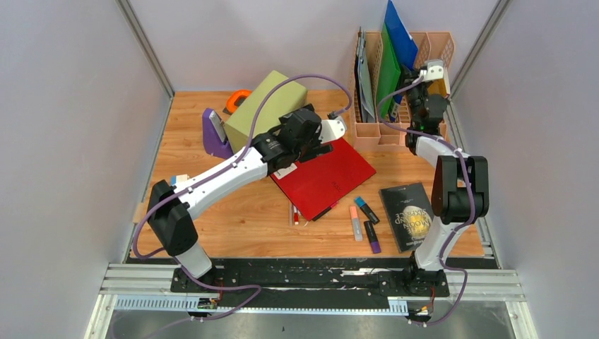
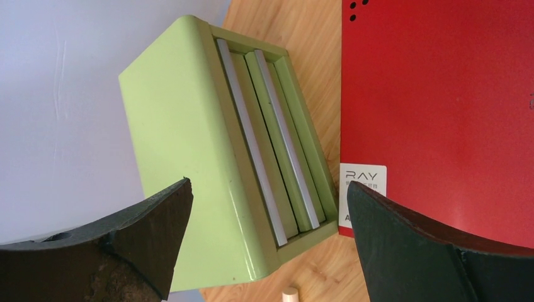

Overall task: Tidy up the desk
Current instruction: Place the folder in the storage box.

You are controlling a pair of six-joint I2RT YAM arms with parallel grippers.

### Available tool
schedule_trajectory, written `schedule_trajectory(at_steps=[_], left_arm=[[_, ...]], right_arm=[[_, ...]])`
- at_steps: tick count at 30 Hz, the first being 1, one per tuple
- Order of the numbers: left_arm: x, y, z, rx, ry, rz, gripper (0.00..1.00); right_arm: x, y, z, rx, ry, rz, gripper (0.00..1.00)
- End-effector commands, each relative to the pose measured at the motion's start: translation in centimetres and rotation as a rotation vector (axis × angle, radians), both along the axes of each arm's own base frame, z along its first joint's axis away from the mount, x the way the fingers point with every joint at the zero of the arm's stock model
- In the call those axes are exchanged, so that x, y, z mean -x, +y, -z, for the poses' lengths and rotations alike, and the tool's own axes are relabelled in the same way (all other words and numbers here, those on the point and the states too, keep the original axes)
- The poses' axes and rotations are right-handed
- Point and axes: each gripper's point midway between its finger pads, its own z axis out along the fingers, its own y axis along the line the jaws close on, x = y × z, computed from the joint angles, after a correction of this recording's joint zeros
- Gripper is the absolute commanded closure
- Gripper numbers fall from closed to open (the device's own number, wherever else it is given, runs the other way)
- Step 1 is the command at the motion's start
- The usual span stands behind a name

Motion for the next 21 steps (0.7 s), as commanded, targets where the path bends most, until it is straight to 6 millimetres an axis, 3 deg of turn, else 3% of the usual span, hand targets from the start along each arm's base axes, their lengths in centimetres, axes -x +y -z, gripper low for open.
schedule_trajectory(at_steps=[1,9,11,15,18,21], left_arm=[[-0.6,-0.7,-1.9,0.048,-0.027,0.005,0.00],[-0.3,-0.8,-1.7,0.060,-0.010,0.010,0.00],[-0.1,-0.8,-1.7,0.068,-0.006,0.013,0.00],[0.3,-0.5,-1.8,0.074,0.003,0.013,0.00],[0.7,-0.2,-1.8,0.080,0.010,0.012,0.00],[1.3,0.1,-1.4,0.086,0.031,0.016,0.00]], right_arm=[[1.4,1.2,-3.5,0.038,-0.166,-0.036,1.00],[1.5,1.0,0.8,0.026,-0.040,-0.011,1.00],[1.4,0.6,1.8,0.023,-0.004,0.006,0.95],[1.5,0.4,2.9,0.023,0.056,0.018,0.71],[1.7,0.5,2.7,0.012,0.091,0.013,0.39],[1.8,0.4,1.8,0.002,0.131,0.017,0.18]])
